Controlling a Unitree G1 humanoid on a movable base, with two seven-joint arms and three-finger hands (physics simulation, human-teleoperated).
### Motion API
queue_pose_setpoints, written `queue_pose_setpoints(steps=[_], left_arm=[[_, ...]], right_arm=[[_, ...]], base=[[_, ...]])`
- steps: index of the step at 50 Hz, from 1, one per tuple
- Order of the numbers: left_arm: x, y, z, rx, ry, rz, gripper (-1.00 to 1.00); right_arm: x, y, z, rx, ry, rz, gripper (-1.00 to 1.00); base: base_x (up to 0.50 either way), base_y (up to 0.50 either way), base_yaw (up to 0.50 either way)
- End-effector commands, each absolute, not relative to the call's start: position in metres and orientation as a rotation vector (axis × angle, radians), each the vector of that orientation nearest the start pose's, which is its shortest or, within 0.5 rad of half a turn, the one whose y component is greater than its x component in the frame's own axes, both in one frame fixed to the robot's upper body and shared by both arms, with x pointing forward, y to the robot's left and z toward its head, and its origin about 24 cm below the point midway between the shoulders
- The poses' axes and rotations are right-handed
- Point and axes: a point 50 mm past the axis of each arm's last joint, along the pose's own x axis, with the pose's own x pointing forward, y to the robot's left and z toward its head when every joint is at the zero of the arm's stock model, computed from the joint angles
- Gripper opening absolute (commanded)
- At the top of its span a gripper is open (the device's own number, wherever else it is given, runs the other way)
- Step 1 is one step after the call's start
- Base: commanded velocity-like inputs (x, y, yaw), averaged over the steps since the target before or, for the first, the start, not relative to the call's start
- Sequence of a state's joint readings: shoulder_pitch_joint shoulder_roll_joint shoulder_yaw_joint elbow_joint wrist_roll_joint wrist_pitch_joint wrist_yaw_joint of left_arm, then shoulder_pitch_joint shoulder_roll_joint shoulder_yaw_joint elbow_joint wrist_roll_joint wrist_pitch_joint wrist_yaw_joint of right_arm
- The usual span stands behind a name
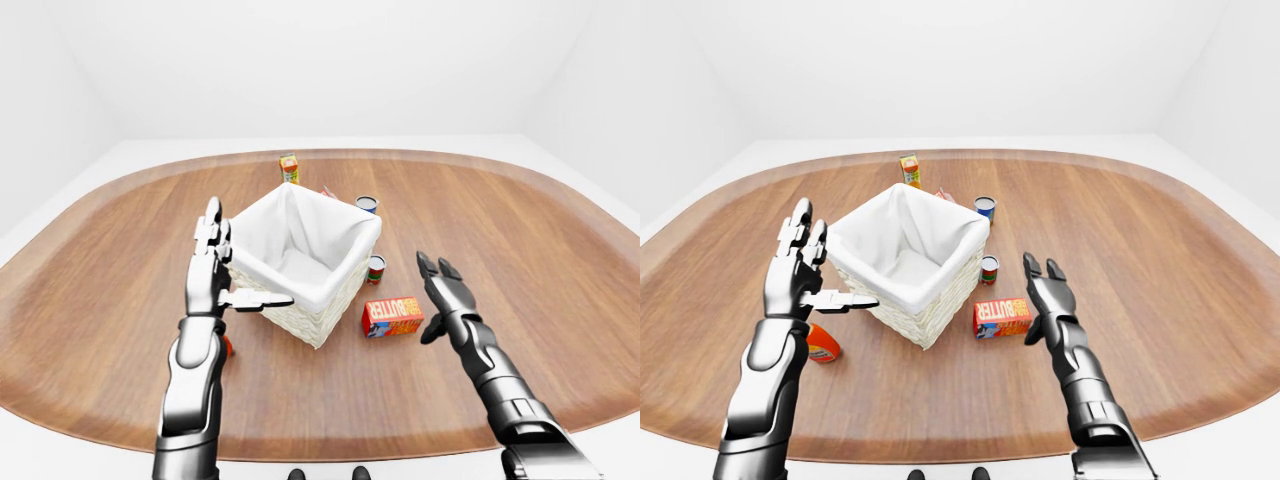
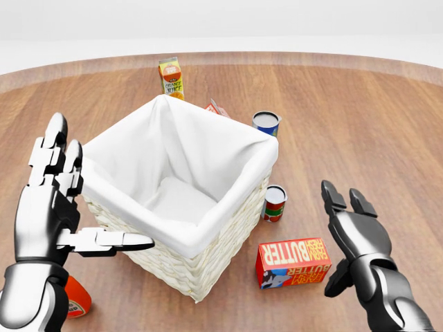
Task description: Pick up the butter and put it in the basket.
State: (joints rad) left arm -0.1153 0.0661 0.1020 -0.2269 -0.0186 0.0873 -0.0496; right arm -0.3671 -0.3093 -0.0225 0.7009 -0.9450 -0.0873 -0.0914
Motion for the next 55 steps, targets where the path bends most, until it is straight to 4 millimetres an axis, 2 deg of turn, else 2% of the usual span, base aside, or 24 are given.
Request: queue_pose_setpoints(steps=[1, 5, 14, 22, 30, 36, 51, 55], left_arm=[[0.266, 0.174, 0.119, 0.057, -0.267, 0.019, 1.00], [0.265, 0.174, 0.120, 0.057, -0.270, 0.018, 1.00], [0.266, 0.173, 0.117, 0.055, -0.258, 0.015, 1.00], [0.266, 0.174, 0.116, 0.053, -0.253, 0.016, 1.00], [0.266, 0.174, 0.117, 0.052, -0.255, 0.018, 1.00], [0.266, 0.174, 0.116, 0.050, -0.252, 0.018, 1.00], [0.266, 0.174, 0.114, 0.049, -0.243, 0.020, 1.00], [0.266, 0.174, 0.114, 0.049, -0.244, 0.021, 1.00]], right_arm=[[0.320, -0.225, -0.017, -1.535, 0.274, 0.144, 1.00], [0.320, -0.225, -0.023, -1.570, 0.318, 0.195, 1.00], [0.325, -0.219, -0.022, -1.568, 0.346, 0.244, 1.00], [0.328, -0.209, -0.024, -1.524, 0.400, 0.305, 1.00], [0.326, -0.199, -0.031, -1.375, 0.496, 0.362, 1.00], [0.326, -0.193, -0.033, -1.356, 0.502, 0.381, 1.00], [0.332, -0.180, -0.027, -1.598, 0.358, 0.428, 1.00], [0.332, -0.174, -0.028, -1.594, 0.352, 0.438, 1.00]], base=[[0.00, 0.00, 0.00], [0.00, 0.00, 0.00], [0.00, 0.00, 0.00], [0.00, 0.00, 0.00], [0.00, 0.00, 0.00], [0.00, 0.00, 0.00], [0.00, 0.00, 0.00], [0.00, 0.00, 0.00]])
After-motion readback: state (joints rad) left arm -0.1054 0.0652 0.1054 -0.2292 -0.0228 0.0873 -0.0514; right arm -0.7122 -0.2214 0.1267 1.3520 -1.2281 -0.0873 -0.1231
